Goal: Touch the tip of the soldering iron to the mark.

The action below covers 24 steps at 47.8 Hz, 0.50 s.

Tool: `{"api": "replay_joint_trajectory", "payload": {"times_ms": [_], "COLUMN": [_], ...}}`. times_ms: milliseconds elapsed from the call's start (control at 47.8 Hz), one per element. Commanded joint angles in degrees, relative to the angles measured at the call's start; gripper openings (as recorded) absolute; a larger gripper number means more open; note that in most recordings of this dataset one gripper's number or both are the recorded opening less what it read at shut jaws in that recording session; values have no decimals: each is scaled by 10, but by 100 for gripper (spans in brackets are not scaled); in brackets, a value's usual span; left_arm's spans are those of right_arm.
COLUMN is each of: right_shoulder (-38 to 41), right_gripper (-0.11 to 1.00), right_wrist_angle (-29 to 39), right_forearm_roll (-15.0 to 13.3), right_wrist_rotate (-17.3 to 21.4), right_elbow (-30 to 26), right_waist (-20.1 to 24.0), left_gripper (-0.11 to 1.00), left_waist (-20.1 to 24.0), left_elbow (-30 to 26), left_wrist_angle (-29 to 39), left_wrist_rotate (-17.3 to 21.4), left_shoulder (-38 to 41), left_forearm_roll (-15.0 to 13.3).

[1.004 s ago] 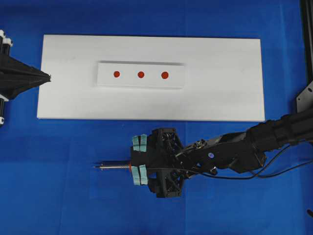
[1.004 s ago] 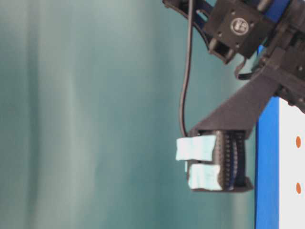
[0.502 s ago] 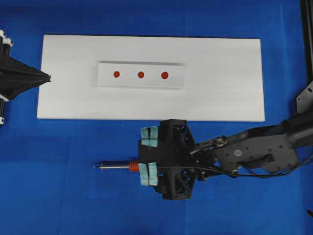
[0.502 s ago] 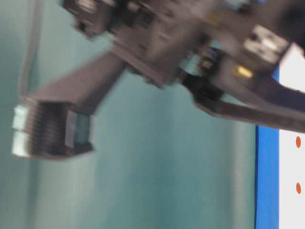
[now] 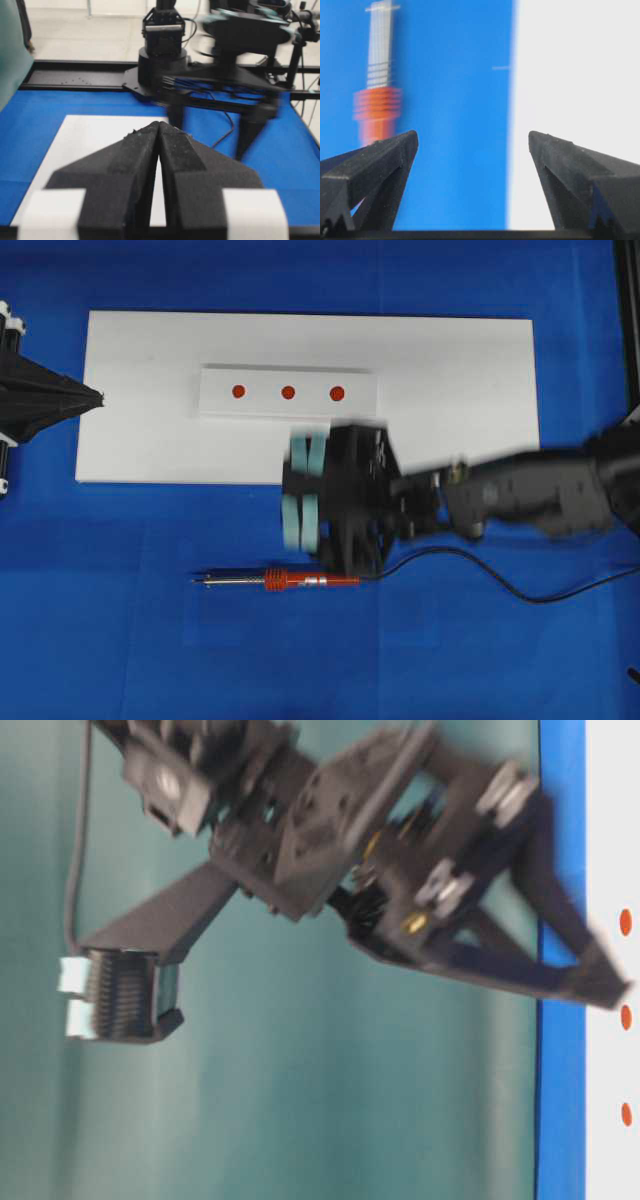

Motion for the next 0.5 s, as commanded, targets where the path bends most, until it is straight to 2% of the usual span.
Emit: {"api": "replay_joint_trajectory", "payload": {"times_ms": [0, 84, 230, 376, 481], "right_shoulder": [-30, -39, -47, -66, -107], "right_gripper": [89, 89, 89, 89, 89], "right_wrist_angle": [-4, -11, -32, -40, -40], "right_forearm_roll": [-4, -2, 4, 4, 4], "right_wrist_rotate": [-21, -50, -70, -71, -72], "right_elbow": [2, 9, 20, 35, 58], "right_waist": [-40, -77, -113, -119, -118], "left_gripper": [0, 0, 0, 0, 0], "left_waist": [0, 0, 0, 0, 0], "left_elbow": [-6, -6, -6, -6, -6], "left_wrist_angle": [-3, -3, -2, -2, -2], "left_wrist_rotate": [-1, -1, -1, -1, -1], "left_shoulder": [2, 3, 3, 3, 3], "left_forearm_roll": [2, 1, 2, 1, 1]}}
